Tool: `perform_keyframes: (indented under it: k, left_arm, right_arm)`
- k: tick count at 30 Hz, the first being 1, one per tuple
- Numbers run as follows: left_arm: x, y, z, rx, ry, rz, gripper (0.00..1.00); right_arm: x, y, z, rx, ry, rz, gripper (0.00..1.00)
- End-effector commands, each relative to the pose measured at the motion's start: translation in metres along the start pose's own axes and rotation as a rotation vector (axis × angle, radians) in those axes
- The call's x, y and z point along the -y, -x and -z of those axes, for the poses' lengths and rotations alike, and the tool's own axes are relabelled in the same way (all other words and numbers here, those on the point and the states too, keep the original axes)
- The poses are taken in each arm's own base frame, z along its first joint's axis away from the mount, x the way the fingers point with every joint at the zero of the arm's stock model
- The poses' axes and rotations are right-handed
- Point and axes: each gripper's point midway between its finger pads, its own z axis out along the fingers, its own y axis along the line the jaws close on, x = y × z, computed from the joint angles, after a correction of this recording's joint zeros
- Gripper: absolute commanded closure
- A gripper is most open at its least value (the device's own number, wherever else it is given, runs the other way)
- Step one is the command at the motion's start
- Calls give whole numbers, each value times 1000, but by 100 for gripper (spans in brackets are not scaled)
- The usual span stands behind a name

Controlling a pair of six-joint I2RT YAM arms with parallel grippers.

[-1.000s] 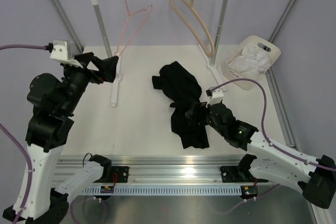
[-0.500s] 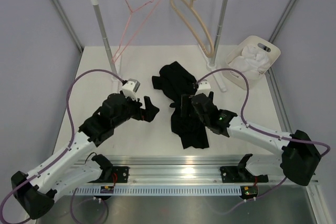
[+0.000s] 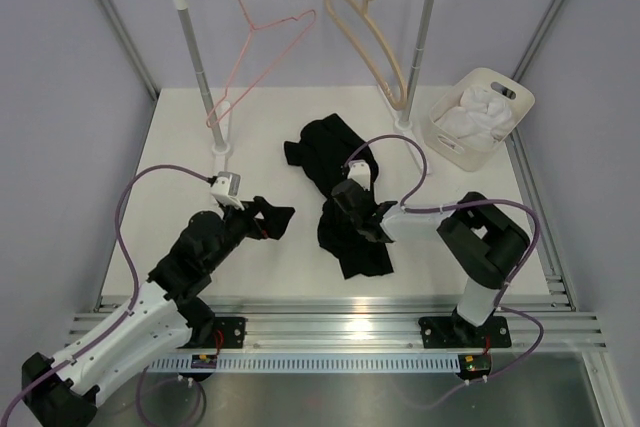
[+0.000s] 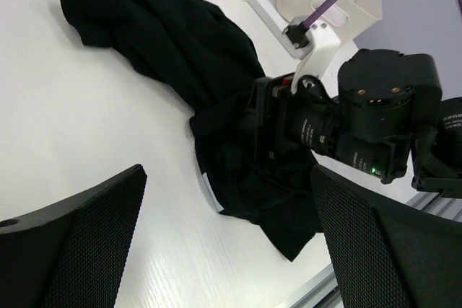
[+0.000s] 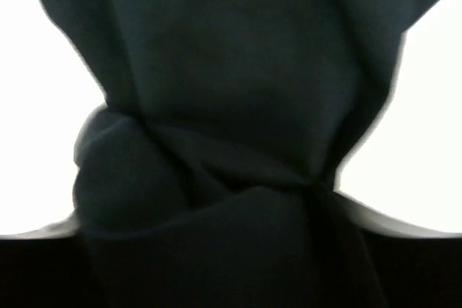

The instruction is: Remove the t-shirt from the hanger

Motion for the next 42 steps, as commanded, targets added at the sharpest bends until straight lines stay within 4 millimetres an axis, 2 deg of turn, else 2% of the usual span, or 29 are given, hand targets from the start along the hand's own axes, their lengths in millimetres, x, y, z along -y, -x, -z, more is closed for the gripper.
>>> perform_keyframes:
  k: [1, 2, 4, 5, 6, 8, 9, 10, 12, 13, 14, 15, 16, 17, 19, 20, 22, 23, 25, 26, 28, 29, 30, 31, 33, 34, 35, 41, 42]
  left_arm:
    - [10, 24, 2, 105, -30, 37, 1]
    - [13, 26, 4, 106, -45, 40, 1]
    - [18, 32, 7, 111, -61, 35, 1]
    - [16, 30, 8, 100, -47, 26, 1]
    - [15, 36, 9, 112, -31, 12, 1]
    - [9, 31, 10, 91, -5, -8, 1]
    - [6, 27, 10, 82, 2, -11, 1]
    - [5, 23, 10, 73, 1, 1, 1]
    - [9, 14, 9, 51, -37, 1, 1]
    - [10, 11, 9, 43, -42, -1, 1]
    - [10, 11, 8, 40, -42, -3, 1]
    - [10, 11, 8, 42, -43, -3, 1]
    - [10, 10, 9, 40, -45, -3, 1]
    - [10, 9, 9, 40, -47, -3, 1]
    - [9, 8, 10, 39, -45, 0, 1]
    - [9, 7, 10, 39, -46, 3, 1]
    - [10, 12, 12, 58, -49, 3, 1]
    - [9, 13, 13, 65, -44, 4, 1]
    - [8, 16, 16, 84, -41, 11, 1]
    - [8, 16, 16, 85, -42, 11, 1]
    - [10, 17, 17, 87, -48, 14, 1]
    - [11, 17, 18, 84, -56, 15, 1]
    - [13, 17, 19, 85, -61, 17, 1]
    - [15, 17, 19, 82, -71, 26, 1]
    - [16, 16, 20, 78, -82, 35, 1]
    - [17, 14, 20, 74, -88, 39, 1]
    - [19, 13, 22, 67, -99, 38, 1]
    - [16, 19, 25, 99, -85, 56, 1]
    - [14, 18, 23, 98, -72, 57, 1]
  right_arm:
    - [-6, -8, -10, -2, 19, -84, 52]
    - [-3, -7, -7, 4, 8, -97, 63]
    - [11, -2, 8, 26, -32, -135, 99]
    - [21, -5, 16, 28, -58, -151, 100]
    - [27, 11, 36, 63, -59, -195, 100]
    - [51, 23, 61, 112, -128, -225, 100]
    - [58, 49, 88, 187, -119, -294, 100]
    - [82, 51, 103, 209, -208, -285, 100]
    - [105, 87, 143, 327, -233, -334, 100]
    - [121, 96, 155, 358, -282, -323, 100]
    - [129, 117, 172, 404, -290, -345, 100]
    - [155, 129, 186, 424, -349, -346, 100]
    - [164, 140, 196, 442, -362, -351, 100]
    - [175, 162, 213, 481, -378, -345, 100]
    - [208, 181, 230, 516, -480, -363, 100]
    - [217, 199, 244, 555, -498, -377, 100]
    - [231, 219, 249, 568, -541, -340, 100]
    - [252, 238, 264, 604, -589, -373, 100]
    - [268, 253, 258, 569, -613, -358, 100]
    - [286, 273, 267, 588, -651, -382, 100]
    - [293, 291, 273, 587, -648, -377, 100]
    - [297, 315, 285, 621, -655, -377, 100]
    - [297, 326, 289, 631, -654, -373, 100]
    - [295, 347, 297, 646, -640, -354, 100]
    - [297, 369, 309, 687, -648, -350, 100]
    - [298, 390, 333, 756, -645, -366, 100]
    - [301, 400, 325, 748, -661, -345, 100]
    - [322, 462, 350, 908, -800, -297, 100]
    - [328, 466, 351, 921, -832, -291, 100]
